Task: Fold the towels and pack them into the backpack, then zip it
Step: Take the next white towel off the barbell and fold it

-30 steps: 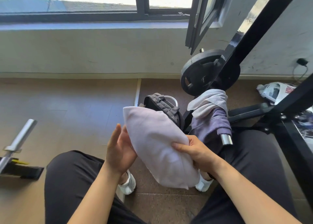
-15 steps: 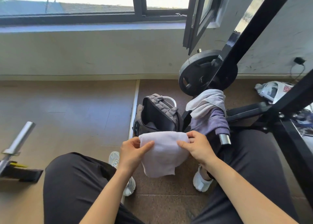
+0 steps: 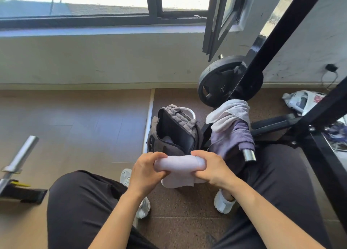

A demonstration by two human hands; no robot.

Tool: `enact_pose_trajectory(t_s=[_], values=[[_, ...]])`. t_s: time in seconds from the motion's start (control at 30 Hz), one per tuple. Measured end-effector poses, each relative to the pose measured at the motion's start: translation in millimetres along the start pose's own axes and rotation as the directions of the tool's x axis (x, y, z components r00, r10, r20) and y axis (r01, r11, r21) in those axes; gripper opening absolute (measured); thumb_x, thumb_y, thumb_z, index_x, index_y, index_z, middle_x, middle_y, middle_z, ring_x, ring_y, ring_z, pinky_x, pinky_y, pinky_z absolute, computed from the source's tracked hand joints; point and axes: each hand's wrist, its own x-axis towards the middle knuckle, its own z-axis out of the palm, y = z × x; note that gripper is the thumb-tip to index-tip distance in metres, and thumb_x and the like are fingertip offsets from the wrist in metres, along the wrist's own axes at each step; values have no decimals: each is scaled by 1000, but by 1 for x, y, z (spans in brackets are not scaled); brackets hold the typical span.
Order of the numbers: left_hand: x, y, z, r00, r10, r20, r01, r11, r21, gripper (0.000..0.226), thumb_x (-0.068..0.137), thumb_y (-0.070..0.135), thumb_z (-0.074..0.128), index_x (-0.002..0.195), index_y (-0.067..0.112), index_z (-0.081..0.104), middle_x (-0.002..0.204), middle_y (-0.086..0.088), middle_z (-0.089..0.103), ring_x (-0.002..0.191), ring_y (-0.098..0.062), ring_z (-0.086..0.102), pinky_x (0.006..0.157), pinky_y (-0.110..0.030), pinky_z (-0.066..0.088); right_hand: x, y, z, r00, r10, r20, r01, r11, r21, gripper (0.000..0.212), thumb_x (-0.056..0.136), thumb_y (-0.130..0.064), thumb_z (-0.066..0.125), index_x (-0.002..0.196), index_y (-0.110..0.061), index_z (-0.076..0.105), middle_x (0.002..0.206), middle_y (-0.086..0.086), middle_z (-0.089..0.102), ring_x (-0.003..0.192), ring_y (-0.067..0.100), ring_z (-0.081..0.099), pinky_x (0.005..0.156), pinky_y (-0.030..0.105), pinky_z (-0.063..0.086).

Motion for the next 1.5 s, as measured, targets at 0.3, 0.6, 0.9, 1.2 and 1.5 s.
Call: enact_pose_trajectory(t_s=[0.3,0.6,0.9,1.2,1.5], values=[[2,22,-18,949,-168,269,305,714,-630,55,69,54,74,106,14,70,104,-12,73,94,-19,66,75,-26,53,5,1,-10,996,51,77,-81,873,482,44,71,-33,82,100,-2,71,96,9,71,89,15,61,80,33,48],[-5,28,-10,799,-207,565,572,551,-607,54,76,47,81,118,14,72,115,-10,77,107,-30,73,79,-35,57,6,3,-9,979,162,128,-201,613,764,59,73,-28,83,116,7,63,108,25,70,91,28,67,82,41,56],[-3,30,-16,848,7,530,506,286,-814,62,77,19,79,132,-2,60,131,-26,65,118,-41,64,102,-49,53,-1,-6,-28,979,-12,205,-191,317,929,68,76,-23,85,137,-5,58,138,26,60,128,42,57,108,53,47],[-3,28,-10,866,-79,495,489,348,-800,60,82,24,81,135,9,58,134,-25,64,123,-45,62,105,-59,49,-6,-12,-14,942,119,315,-328,540,775,48,88,-23,75,129,-4,63,124,19,71,119,38,65,106,51,50],[1,27,-19,889,-48,455,450,267,-852,58,85,5,70,139,15,52,123,-21,66,105,-35,69,84,-43,59,-7,-13,-19,983,79,168,-183,550,815,35,85,6,70,119,11,64,120,32,68,106,39,69,93,44,58]])
